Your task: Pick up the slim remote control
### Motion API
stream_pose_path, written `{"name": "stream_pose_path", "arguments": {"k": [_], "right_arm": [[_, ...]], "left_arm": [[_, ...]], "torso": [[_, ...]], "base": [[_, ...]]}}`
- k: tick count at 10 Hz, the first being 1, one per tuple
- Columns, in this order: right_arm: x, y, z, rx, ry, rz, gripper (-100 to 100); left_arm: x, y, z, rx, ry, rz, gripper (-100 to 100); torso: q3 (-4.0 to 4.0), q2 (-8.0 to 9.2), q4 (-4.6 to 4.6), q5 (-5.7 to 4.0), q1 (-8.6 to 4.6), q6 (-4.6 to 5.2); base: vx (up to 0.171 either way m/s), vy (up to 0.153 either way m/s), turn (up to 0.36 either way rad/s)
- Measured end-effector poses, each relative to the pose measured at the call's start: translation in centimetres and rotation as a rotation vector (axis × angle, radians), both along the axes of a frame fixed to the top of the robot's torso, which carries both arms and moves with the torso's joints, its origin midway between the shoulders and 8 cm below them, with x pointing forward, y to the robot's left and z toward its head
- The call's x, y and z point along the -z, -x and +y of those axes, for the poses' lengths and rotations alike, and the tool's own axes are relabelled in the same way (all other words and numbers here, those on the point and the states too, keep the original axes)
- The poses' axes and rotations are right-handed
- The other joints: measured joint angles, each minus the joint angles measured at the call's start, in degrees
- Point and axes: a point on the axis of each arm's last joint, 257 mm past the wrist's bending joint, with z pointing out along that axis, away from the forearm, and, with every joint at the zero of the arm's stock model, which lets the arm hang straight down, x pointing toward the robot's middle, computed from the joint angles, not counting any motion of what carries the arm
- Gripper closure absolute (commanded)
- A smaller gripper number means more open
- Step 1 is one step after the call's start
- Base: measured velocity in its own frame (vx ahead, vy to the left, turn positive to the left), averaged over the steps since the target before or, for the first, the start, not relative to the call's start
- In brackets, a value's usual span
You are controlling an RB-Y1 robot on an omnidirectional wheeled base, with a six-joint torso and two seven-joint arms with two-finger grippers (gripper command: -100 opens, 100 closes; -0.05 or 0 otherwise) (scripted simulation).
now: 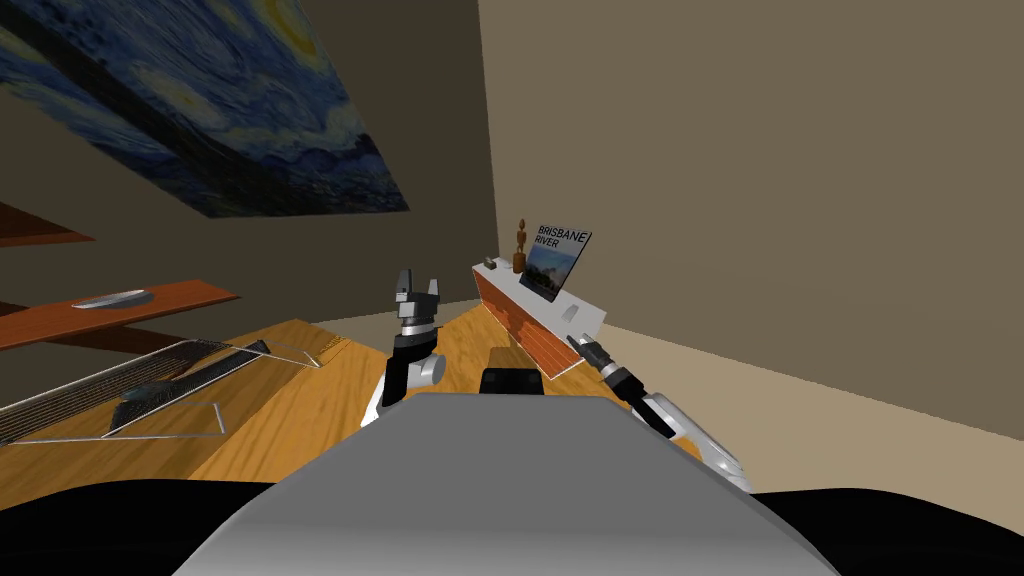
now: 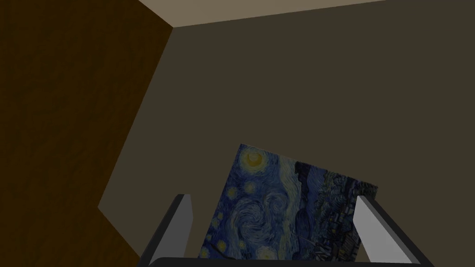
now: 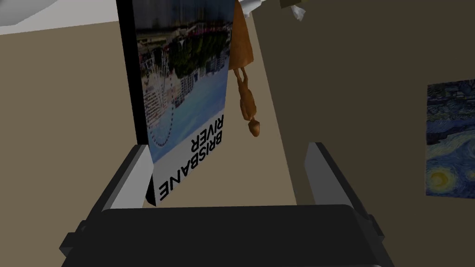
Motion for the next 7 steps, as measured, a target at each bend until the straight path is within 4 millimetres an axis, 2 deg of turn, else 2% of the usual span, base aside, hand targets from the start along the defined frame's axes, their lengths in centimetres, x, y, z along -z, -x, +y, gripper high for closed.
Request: {"name": "stream_pose_path", "arguments": {"k": [7], "right_arm": [[6.8, 4.6, -5.3, -0.154, 0.370, 0.133, -100]], "left_arm": [[0.0, 0.0, 0.0, 0.000, 0.000, 0.000, 0]], "torso": [[-0.02, -0.02, -0.01, -0.03, -0.16, 0.05]], "base": [[0.056, 0.061, 0.175]]}}
